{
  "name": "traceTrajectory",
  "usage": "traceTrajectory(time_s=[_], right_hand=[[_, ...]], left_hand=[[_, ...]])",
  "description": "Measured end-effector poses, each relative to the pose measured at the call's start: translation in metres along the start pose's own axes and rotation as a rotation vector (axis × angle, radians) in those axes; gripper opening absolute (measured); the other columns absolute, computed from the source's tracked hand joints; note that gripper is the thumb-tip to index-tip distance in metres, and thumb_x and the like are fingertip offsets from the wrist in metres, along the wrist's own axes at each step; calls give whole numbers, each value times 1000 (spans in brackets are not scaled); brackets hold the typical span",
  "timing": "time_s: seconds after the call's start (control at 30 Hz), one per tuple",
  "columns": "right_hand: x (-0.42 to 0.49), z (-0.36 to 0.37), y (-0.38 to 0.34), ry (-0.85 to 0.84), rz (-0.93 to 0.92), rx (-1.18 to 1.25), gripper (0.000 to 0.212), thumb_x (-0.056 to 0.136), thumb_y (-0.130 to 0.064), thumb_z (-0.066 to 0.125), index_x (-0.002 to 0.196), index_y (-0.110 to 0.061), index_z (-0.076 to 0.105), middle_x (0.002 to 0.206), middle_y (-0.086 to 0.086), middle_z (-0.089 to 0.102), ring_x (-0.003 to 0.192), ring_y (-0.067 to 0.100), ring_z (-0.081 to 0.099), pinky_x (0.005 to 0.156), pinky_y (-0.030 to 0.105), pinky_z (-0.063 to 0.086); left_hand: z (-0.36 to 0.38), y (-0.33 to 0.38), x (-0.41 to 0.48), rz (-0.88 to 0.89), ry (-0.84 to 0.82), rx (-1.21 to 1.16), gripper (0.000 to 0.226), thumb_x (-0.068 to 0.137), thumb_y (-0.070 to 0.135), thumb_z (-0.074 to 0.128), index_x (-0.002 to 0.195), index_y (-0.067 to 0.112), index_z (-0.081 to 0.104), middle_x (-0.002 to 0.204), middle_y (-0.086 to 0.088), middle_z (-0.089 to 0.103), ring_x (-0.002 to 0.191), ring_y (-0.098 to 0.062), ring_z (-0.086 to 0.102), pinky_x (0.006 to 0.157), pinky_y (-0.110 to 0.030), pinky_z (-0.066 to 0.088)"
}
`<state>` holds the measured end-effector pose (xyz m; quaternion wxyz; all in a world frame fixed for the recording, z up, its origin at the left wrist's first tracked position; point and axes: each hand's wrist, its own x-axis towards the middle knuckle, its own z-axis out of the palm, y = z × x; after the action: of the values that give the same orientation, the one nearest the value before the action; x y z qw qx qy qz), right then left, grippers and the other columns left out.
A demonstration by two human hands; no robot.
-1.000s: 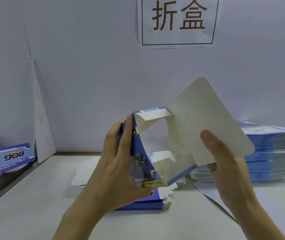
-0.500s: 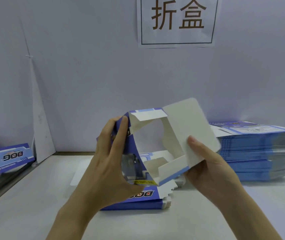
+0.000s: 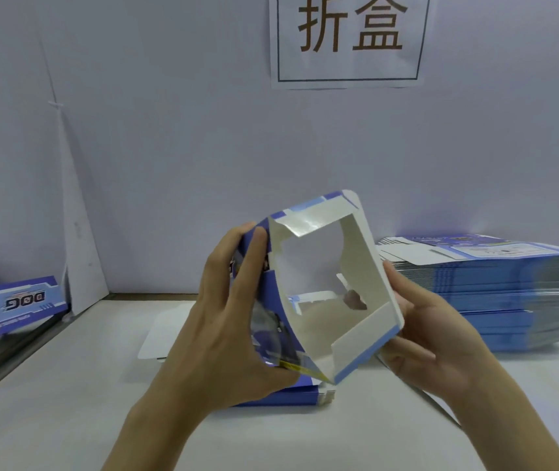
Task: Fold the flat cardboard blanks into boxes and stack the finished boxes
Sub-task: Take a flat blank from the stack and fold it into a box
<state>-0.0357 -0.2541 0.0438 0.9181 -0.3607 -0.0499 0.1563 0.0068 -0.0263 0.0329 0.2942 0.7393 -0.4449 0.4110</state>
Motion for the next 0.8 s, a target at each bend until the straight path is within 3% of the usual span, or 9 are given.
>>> traceTrajectory(time_s=[0.07,0.17,0.27,0.33,0.5,0.57,0.67,0.8], right_hand=[[1,-4,2,54,57,-33,26,92,-27,65,90,-3,75,68,9,65,34,14,53,21,13,21],[2,-3,5,219,60,-186,14,67,-18,71,69,-5,74,60,7,62,27,9,41,22,11,17],[3,-2,4,116,-8,-135,21,72,-28,84,72,-8,76,59,5,64,29,8,43,23,12,17],[2,-1,4,79,-11,-157,22,75,-32,78,71,-11,77,54,3,63,28,7,43,24,13,17],[4,-2,10,262,11,-228,14,62,-22,74,56,-10,70,46,4,56,24,6,33,24,10,18],[8,-1,11,292,-114,-229,19,70,-29,72,58,-14,70,47,1,56,25,5,34,24,11,18],[12,-1,9,447,-380,-224,17,75,-31,71,78,-14,65,54,-2,53,32,5,37,25,14,22],[5,-4,5,535,-771,-458,18,88,-27,66,102,-17,60,59,-5,60,40,10,43,31,20,32]], left_hand=[[2,2,0,45,11,47,138,51,50,88,153,29,-2,151,-13,20,138,-20,32,99,-24,45],[7,2,0,85,4,92,138,52,52,88,153,29,-1,149,-14,21,134,-32,37,96,-34,49],[5,-3,0,52,33,46,134,56,54,85,154,28,-2,151,-13,20,134,-32,38,99,-27,45],[3,-6,0,38,42,19,132,56,55,82,154,29,-3,153,-10,16,141,-25,28,106,-21,38],[5,-3,1,59,52,75,129,59,52,82,154,25,0,148,-17,24,131,-33,41,102,-22,39],[3,-2,1,14,7,103,132,56,55,81,154,26,-2,150,-14,22,132,-29,40,100,-23,43],[-4,-3,1,-60,-54,102,128,56,66,69,153,32,-8,152,-7,13,140,-11,22,102,-14,33],[-5,-1,0,-85,-84,47,122,59,66,70,152,33,-2,151,-5,11,137,-21,29,101,-38,47]])
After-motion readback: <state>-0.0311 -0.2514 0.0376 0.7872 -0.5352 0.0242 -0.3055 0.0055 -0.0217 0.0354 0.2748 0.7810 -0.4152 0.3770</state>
